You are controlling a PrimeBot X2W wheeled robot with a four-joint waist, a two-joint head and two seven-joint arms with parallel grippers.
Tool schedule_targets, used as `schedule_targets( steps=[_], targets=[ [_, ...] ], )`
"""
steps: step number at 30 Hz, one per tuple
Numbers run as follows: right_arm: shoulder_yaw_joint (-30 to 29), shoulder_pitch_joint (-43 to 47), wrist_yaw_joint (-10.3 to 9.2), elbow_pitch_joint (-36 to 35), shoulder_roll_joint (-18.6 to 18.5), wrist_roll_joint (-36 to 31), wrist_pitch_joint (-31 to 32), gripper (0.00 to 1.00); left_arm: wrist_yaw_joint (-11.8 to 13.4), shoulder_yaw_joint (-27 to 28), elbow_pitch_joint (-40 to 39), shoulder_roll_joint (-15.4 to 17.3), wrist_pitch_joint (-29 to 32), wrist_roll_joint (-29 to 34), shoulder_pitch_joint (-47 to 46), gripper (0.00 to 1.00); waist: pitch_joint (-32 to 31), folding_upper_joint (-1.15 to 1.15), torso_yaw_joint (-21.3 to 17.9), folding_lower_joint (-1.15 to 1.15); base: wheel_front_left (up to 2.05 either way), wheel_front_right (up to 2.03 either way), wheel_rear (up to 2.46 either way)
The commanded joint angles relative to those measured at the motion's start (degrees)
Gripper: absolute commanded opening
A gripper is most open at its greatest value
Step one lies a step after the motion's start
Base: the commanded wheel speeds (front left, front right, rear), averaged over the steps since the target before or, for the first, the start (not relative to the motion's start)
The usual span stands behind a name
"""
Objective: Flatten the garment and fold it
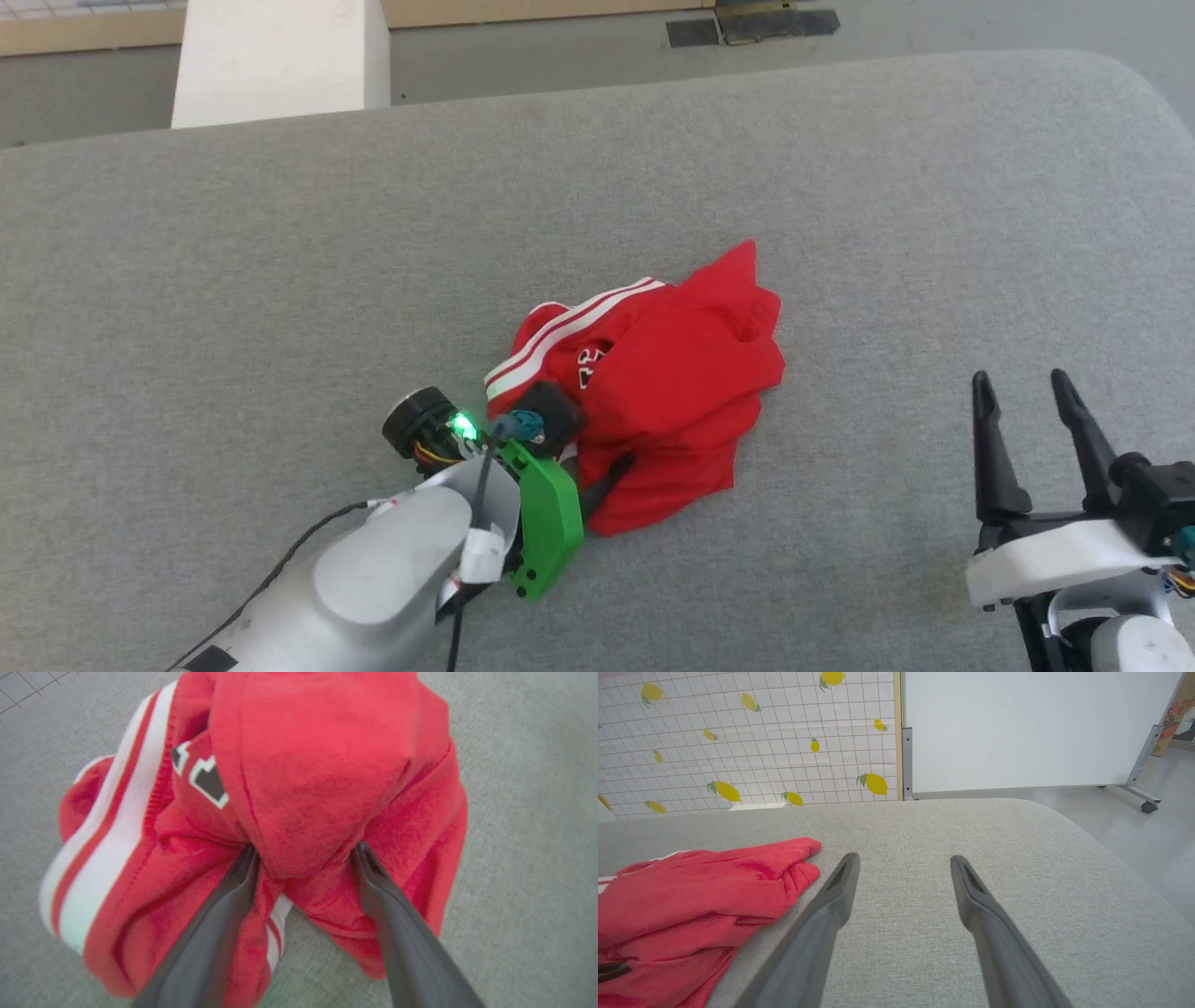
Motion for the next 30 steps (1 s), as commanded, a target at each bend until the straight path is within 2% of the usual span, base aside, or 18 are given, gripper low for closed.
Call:
schedule_targets(
  steps=[1, 5, 9, 16, 19, 22, 24, 27, 30],
  targets=[
    [0.4, -0.1, -0.09, 0.4, 0.0, -0.3, -0.2, 1.00, -0.2, 0.4, 0.4, -0.3, -1.6, -0.6, 0.5, 1.00, -2.4, 0.00, 2.2, 0.00, 0.00, 0.00, 0.00],
    [0.4, 0.6, -0.09, 0.6, 0.0, -1.1, 0.0, 1.00, 1.2, 3.2, 0.3, -0.4, -6.8, -2.0, 1.0, 1.00, -6.3, 0.00, 5.1, 0.00, 0.00, 0.00, 0.00],
    [-0.2, 2.2, -0.09, 0.4, 0.0, -1.5, 0.3, 1.00, 4.2, 7.3, -2.1, 1.2, -11.3, -4.0, 2.8, 1.00, -10.2, 0.00, 8.2, 0.00, 0.00, 0.00, 0.00],
    [0.5, 5.8, -0.09, -0.1, 0.0, -1.1, 0.6, 1.00, 12.4, 16.9, -12.6, 6.8, -14.4, -6.9, 11.9, 1.00, -14.7, 0.00, 11.7, 0.00, 0.00, 0.00, 0.00],
    [1.0, 7.4, -0.09, -0.3, 0.0, -0.9, 0.5, 1.00, 16.2, 22.2, -19.3, 8.0, -14.5, -6.0, 17.9, 1.00, -15.6, 0.00, 12.4, 0.00, 0.00, 0.00, 0.00],
    [1.6, 8.7, -0.09, -0.5, 0.0, -0.5, 0.0, 1.00, 19.3, 27.4, -26.1, 7.7, -14.5, -3.2, 25.6, 1.00, -16.3, 0.00, 13.0, 0.00, 0.00, 0.00, 0.00],
    [2.1, 9.4, -0.09, -0.6, 0.0, -0.1, -0.4, 1.00, 20.6, 30.5, -29.7, 6.2, -14.5, -1.9, 30.9, 1.00, -16.6, 0.00, 13.1, 0.00, 0.00, 0.00, 0.00],
    [3.2, 10.4, -0.09, -0.4, 0.0, 0.1, -0.9, 1.00, 22.0, 34.7, -33.4, 3.6, -14.5, 0.8, 38.0, 1.00, -17.2, 0.00, 13.3, 0.00, 0.00, 0.00, 0.00],
    [3.8, 10.9, -0.09, -0.3, 0.0, 0.0, -1.3, 1.00, 22.2, 37.8, -34.6, 1.1, -14.5, 3.6, 43.2, 1.00, -17.6, 0.00, 13.1, 0.00, 0.00, 0.00, 0.00]
  ],
)
